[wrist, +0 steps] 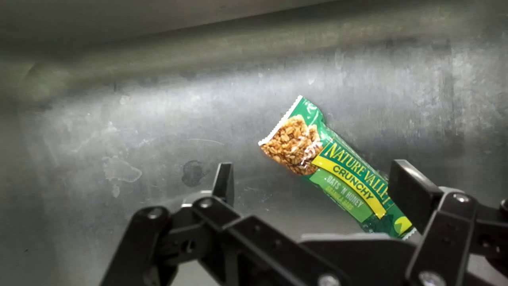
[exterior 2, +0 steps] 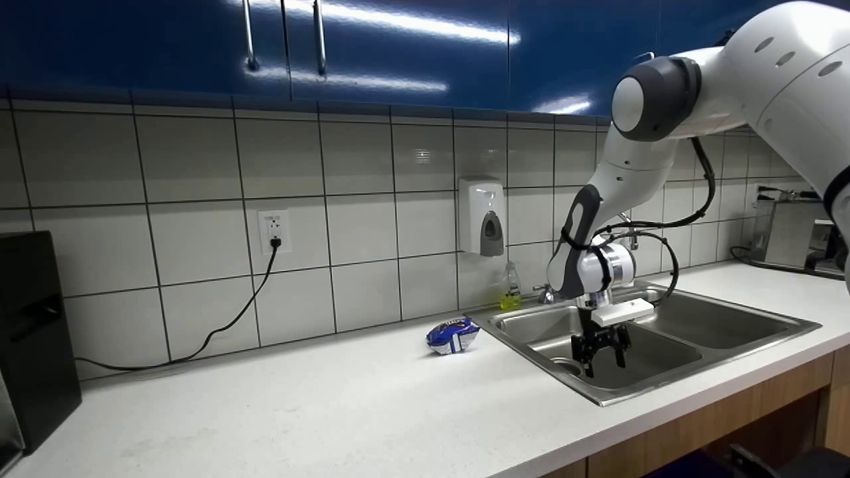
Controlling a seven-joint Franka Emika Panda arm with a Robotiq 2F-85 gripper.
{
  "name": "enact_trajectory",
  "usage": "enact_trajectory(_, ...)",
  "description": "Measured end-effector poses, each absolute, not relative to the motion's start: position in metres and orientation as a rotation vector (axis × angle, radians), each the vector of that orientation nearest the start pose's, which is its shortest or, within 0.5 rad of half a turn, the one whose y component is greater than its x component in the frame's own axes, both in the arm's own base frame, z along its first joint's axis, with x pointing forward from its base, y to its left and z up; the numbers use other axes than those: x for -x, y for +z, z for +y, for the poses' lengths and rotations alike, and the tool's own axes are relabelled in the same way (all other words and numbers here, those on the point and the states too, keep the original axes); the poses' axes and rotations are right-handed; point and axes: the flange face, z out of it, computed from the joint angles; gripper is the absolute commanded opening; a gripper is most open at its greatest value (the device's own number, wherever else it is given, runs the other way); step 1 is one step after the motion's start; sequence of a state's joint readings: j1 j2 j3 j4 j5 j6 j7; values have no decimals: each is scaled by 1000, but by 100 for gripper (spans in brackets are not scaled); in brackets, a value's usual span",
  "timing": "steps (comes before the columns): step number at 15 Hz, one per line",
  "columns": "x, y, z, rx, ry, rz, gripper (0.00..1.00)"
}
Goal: Remove the green packet from the sink and put it on the left side of the counter
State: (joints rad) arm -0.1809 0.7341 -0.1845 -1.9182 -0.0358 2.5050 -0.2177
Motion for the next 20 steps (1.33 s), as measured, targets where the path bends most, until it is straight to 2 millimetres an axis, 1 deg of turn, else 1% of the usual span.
enact_trajectory(4, -566, 86, -211, 3227, 294, 117, 100)
enact_trajectory(8, -570, 77, -207, 3228, 305, 104, 100)
enact_trajectory(16, -571, 77, -206, 3230, 301, 101, 100)
enact_trajectory(18, -571, 77, -206, 3242, 311, 52, 100)
enact_trajectory(20, -572, 77, -203, 3259, 325, -36, 100)
